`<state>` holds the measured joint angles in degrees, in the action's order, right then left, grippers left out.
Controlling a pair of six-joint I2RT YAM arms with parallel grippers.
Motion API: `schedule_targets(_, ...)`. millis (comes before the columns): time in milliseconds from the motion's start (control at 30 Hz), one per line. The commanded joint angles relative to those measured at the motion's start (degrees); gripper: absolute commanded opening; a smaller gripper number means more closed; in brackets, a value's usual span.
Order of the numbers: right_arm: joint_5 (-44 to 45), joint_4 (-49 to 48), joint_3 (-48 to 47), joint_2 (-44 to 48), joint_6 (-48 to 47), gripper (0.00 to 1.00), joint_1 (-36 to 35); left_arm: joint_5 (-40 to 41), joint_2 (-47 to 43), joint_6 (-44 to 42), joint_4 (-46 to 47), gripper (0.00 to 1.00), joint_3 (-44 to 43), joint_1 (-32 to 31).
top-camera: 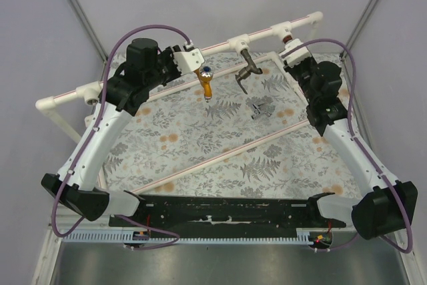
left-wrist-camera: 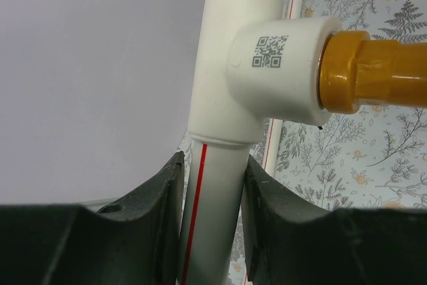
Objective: Install the water faucets
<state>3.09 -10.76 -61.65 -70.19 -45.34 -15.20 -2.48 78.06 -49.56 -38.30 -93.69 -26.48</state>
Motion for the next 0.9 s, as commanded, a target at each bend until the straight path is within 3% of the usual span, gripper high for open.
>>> schedule_targets(0,-0.2,-7.4,-3.0,0.5,41.0,0.00,2.0,-3.8,-2.5,10.2,-6.3,0.02,1.2,-1.1)
schedule_targets(67,-1.2,-8.0,-2.5,0.8,50.9,0.00,3.2,-3.7,-2.4,10.1,-6.3,0.02,1.2,-1.1)
schedule_targets(200,-2.9,-10.3,-1.0,1.0,61.2,0.00,6.1,-3.8,-2.6,10.2,-6.3,0.02,1.4,-1.2)
schedule_targets(467,-4.9,-9.5,-0.2,1.6,52.9,0.03,6.4,-3.6,-2.7,10.4,-5.9,0.02,1.6,-1.1)
schedule_targets(533,-5.0,-8.8,-0.2,2.2,50.9,0.18,6.4,-3.3,-2.7,10.5,-5.7,0.02,1.6,-1.1)
schedule_targets(600,-5.5,-8.0,-0.2,3.3,49.0,0.44,6.3,-3.0,-2.7,10.8,-5.5,0.04,1.6,-1.1)
schedule_targets(767,-5.6,-6.0,0.3,6.9,45.9,0.63,6.4,-2.0,-2.8,11.3,-4.9,0.13,1.1,-1.1)
schedule_targets(867,-5.3,-4.2,0.7,9.9,42.7,0.72,6.4,-1.3,-2.9,11.9,-3.8,0.29,0.8,-1.1)
